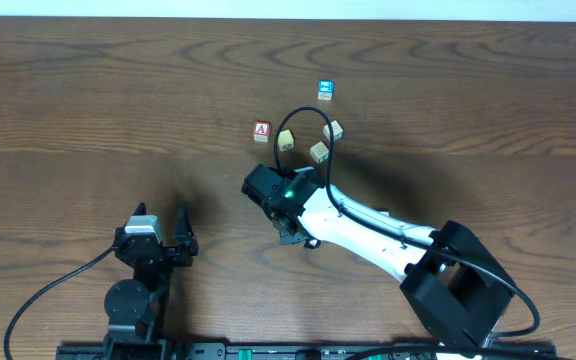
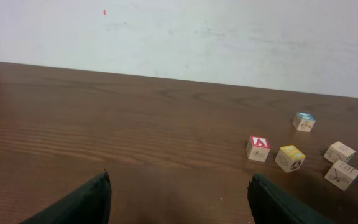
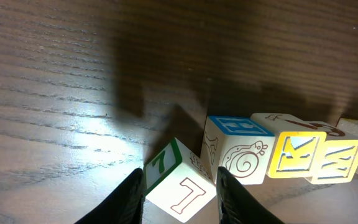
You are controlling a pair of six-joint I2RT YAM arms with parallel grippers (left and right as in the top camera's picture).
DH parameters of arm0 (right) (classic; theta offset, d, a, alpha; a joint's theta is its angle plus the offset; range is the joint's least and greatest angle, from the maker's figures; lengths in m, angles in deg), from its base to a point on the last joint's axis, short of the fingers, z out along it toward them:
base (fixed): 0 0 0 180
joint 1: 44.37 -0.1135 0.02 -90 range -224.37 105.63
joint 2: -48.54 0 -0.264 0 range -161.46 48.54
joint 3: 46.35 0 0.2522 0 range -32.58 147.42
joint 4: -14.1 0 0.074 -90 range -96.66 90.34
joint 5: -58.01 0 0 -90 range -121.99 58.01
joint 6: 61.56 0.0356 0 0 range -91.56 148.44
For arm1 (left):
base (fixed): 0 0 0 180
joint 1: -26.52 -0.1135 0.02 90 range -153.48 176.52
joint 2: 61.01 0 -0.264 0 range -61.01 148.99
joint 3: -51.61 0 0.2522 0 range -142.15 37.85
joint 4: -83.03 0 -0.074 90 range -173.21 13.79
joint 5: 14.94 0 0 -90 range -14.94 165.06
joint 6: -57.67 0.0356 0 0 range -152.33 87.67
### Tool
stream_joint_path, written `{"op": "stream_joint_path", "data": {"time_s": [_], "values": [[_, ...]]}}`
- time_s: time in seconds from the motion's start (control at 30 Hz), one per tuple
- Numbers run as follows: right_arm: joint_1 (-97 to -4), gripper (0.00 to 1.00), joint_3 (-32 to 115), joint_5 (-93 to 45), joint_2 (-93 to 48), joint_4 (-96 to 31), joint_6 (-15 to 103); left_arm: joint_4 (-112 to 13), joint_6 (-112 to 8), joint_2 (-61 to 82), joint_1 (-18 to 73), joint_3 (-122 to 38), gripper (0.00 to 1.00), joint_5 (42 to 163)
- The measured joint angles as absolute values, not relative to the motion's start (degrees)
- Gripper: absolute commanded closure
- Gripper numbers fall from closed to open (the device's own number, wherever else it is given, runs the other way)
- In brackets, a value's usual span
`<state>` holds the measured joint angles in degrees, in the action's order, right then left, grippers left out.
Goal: Lift 5 blocks
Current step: 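Lift the 7 block and carry it right toward the block row, then lower the 7 block at the left end of the row and release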
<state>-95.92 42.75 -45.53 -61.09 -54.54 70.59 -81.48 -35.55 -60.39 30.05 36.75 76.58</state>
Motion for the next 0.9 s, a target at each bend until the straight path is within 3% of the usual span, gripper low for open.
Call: {"op": "stream_joint_path", "data": {"time_s": [0.4,0.9], "values": [[-95.92,0.95,43.47,-45.0,-60.63,-58.21,67.53,-81.48,-35.55,-60.39,30.05,36.75,0.29,76.58],[-101.1,0.98,43.16,-42.99,-52.54,-57.4,64.16,-81.48,-35.55,-60.39,30.05,36.75,0.29,76.58]]}}
